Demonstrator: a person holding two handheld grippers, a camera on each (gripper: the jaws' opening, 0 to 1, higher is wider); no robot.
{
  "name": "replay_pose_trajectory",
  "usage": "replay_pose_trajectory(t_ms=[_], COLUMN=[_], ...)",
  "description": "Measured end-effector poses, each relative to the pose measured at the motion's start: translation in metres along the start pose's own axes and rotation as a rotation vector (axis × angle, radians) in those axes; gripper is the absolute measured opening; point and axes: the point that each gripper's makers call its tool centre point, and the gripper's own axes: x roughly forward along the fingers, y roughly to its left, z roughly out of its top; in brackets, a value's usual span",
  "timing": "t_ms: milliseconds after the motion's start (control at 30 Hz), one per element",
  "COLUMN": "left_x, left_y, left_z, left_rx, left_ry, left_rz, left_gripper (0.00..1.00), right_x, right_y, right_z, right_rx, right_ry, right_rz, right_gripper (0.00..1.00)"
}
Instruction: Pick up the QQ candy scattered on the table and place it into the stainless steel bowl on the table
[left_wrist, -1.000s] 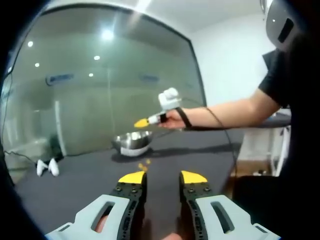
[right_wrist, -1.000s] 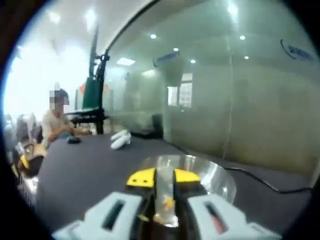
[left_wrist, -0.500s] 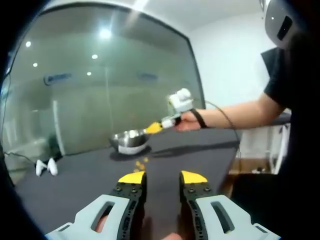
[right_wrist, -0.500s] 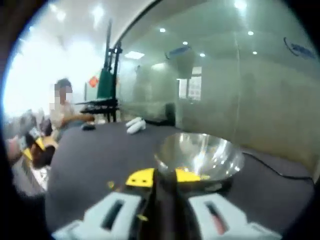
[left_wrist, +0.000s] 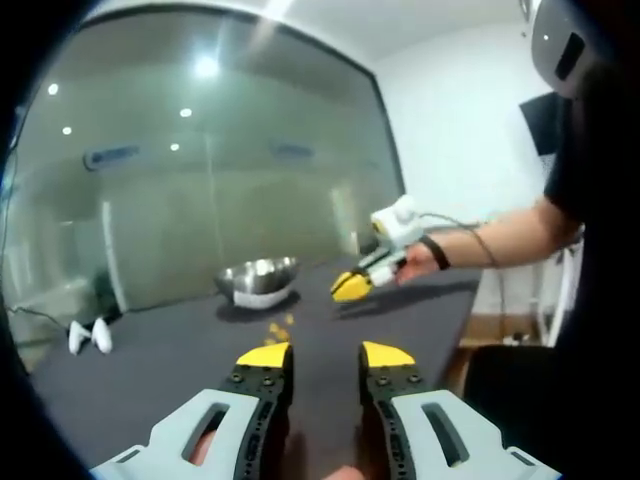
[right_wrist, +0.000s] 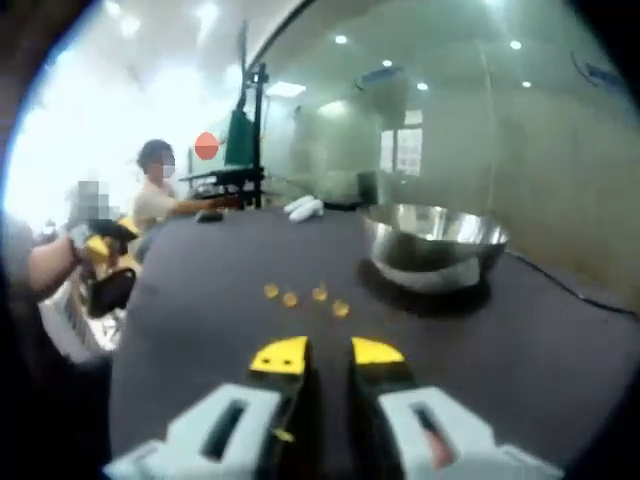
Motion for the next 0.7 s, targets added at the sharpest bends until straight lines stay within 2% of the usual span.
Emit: replay_pose_trajectory(t_ms=[367,600,700], left_x=[0.005,0.002,0.0], left_y=[-0.003,0.0,0.0], left_z=[-0.001,-0.009,-0.009], left_rx=[0.002,-0.004,-0.004], left_ry=[0.015,0.043,0.047], left_rz=[-0.01,-0.003,-0.004], left_gripper=[0.28,0.28,0.28], right_x=[0.015,0.04,0.051], right_y=[0.002,-0.001,-0.002], right_z=[-0.004,-0.007,-0.008], right_rx=[0.017,0.002,0.027], right_ry=[0.017,0.037,0.043], right_rz=[0.006,0.024,0.036], right_gripper=[0.16,0.16,0.16])
